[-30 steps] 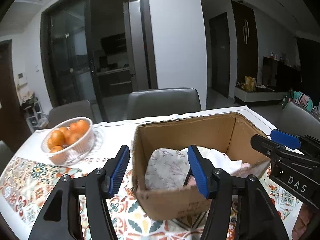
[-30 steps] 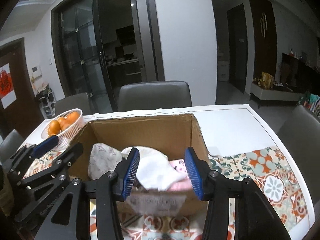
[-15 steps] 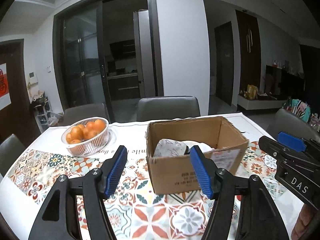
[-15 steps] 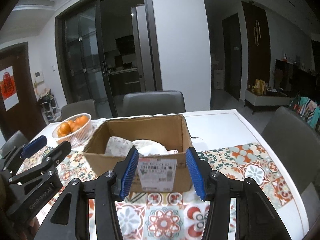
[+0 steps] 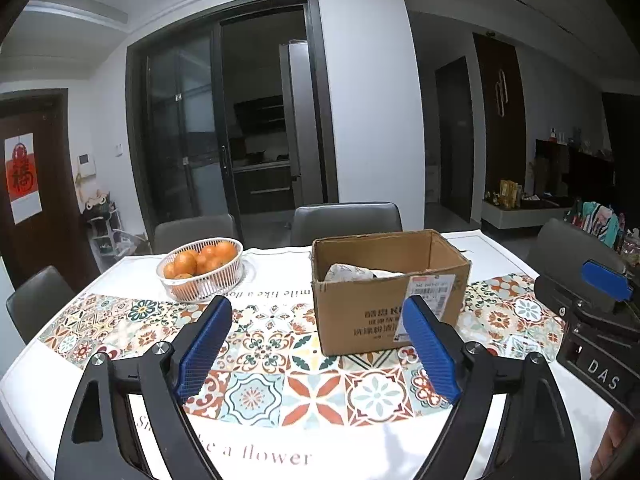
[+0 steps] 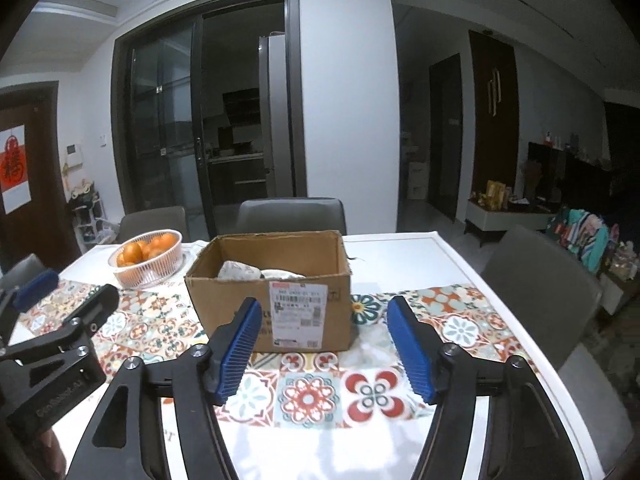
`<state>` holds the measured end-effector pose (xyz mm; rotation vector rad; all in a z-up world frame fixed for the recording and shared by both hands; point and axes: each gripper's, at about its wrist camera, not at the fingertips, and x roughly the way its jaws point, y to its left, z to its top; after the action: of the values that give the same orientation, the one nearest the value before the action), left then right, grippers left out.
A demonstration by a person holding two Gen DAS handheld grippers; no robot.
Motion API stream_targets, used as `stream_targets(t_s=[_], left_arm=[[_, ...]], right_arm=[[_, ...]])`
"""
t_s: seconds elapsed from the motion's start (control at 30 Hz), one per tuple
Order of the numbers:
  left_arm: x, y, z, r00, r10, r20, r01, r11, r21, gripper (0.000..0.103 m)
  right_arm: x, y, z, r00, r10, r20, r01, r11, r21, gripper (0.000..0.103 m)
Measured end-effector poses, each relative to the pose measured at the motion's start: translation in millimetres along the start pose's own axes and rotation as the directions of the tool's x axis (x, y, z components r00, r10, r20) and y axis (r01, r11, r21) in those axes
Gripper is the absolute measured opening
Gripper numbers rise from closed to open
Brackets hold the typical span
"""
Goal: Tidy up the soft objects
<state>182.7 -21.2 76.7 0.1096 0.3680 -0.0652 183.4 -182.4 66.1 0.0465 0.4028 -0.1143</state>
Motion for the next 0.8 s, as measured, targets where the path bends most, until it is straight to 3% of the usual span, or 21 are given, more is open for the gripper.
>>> stream_targets(t_s=[0.3,0.6,0.8], left_arm=[[-39,1,-13,1.0,0.01,0.003,-0.01,1.0,-0.02,0.103],[-65,-1,-25,1.0,-0.022,-0.004,0.022,0.999,-0.03,0.103],[-76,-2,-34,1.0,0.003,-0.005,-0.003,1.0,-0.02,0.103]], right_arm=[[-35,-6,-14,1.0,0.002,0.006,-0.002,1.0,0.016,0.074],[-64,-14,-25,1.0,0.004,0.028,-0.005,1.0,0.03,0.076],[-75,-15,-32,0.999,0.002,0.037,-0.003,0.999,0.034,0.076]])
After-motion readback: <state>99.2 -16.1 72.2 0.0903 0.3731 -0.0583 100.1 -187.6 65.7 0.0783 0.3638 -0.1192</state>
